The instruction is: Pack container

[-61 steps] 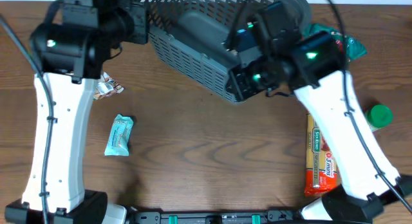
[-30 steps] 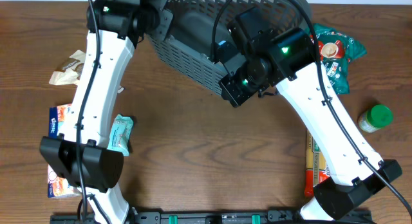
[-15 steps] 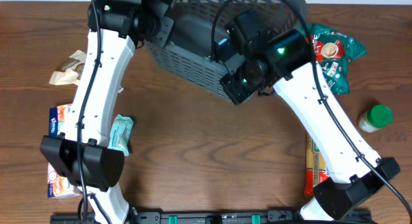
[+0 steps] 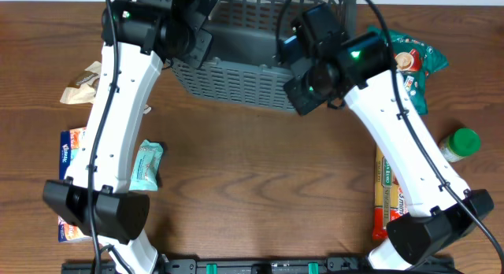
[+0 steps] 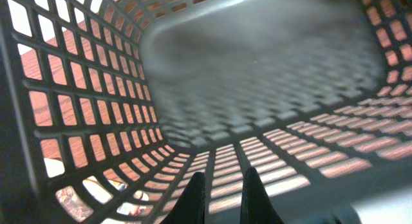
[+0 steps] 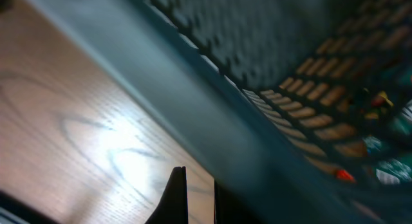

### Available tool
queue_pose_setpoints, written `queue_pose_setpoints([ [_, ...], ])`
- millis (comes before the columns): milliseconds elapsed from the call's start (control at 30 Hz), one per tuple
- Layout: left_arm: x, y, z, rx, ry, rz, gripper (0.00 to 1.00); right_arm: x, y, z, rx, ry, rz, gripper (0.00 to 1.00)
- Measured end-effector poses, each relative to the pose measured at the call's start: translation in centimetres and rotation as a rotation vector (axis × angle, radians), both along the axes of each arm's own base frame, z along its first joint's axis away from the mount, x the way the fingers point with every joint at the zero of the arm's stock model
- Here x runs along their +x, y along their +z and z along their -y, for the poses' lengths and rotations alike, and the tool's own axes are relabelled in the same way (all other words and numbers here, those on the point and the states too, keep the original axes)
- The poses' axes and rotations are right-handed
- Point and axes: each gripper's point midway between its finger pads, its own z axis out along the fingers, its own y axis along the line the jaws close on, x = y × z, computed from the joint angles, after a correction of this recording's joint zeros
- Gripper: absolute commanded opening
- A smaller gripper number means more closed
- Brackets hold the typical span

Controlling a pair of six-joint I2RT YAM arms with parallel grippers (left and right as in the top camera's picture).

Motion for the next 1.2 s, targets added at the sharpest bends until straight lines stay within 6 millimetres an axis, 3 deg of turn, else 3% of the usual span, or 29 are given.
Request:
queue_pose_setpoints([
  [267,-1.1,1.1,1.2,-0.008,-0.028,0.016,0.06,1.2,0.0,2.6,-0.014,-0.077,0.008,0.01],
  [767,-0.6,1.2,1.1,0.009,-0.019,0.036,0.06,0.7,-0.2,2.7,-0.014,-0.081,-0.016,0.01],
  [1200,-3.3,-1.0,0.2,0.052,-0.012,-0.109,0.06,0.4,-0.3,2.8,-0.02,-0.081,-0.03,0.01],
])
